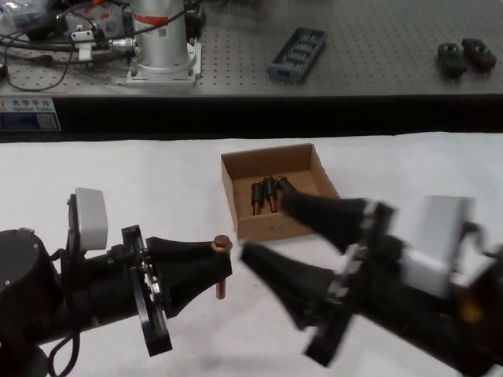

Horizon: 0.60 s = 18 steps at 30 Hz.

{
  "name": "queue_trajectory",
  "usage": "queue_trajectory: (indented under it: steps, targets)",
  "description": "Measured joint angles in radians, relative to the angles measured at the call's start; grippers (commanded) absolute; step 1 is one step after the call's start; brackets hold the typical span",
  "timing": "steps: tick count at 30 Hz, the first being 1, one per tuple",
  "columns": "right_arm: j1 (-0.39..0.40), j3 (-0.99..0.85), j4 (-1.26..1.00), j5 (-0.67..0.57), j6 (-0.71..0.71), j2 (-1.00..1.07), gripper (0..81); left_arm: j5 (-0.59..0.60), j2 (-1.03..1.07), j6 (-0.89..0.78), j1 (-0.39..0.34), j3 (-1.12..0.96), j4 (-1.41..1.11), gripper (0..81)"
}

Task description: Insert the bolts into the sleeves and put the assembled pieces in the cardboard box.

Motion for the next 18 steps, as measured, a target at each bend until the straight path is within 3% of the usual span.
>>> queue_trajectory:
  steps: [4, 9, 12, 13, 15, 18]
  targets:
    - [0.0, 0.079, -0.006, 0.123, -0.083, -0.11, 54.4, -0.022, -0.097, -0.022, 0.006, -0.023, 0.132, 0.7]
    - [0.0, 0.116, -0.002, 0.232, -0.14, -0.137, 54.4, -0.065, -0.209, 0.029, 0.006, -0.204, 0.651, 0.7]
    - [0.0, 0.116, -0.002, 0.232, -0.143, -0.137, 54.4, -0.165, -0.232, 0.274, -0.004, -0.407, 1.089, 0.7]
    - [0.0, 0.116, -0.002, 0.238, -0.142, -0.137, 54.4, -0.265, -0.225, 0.385, -0.012, -0.55, 1.313, 0.7]
    - [0.0, 0.116, -0.002, 0.242, -0.142, -0.137, 54.4, -0.385, -0.202, 0.475, -0.016, -0.717, 1.462, 0.7]
    - [0.0, 0.116, -0.002, 0.243, -0.142, -0.137, 54.4, -0.443, -0.145, 0.485, -0.021, -0.853, 1.522, 0.7]
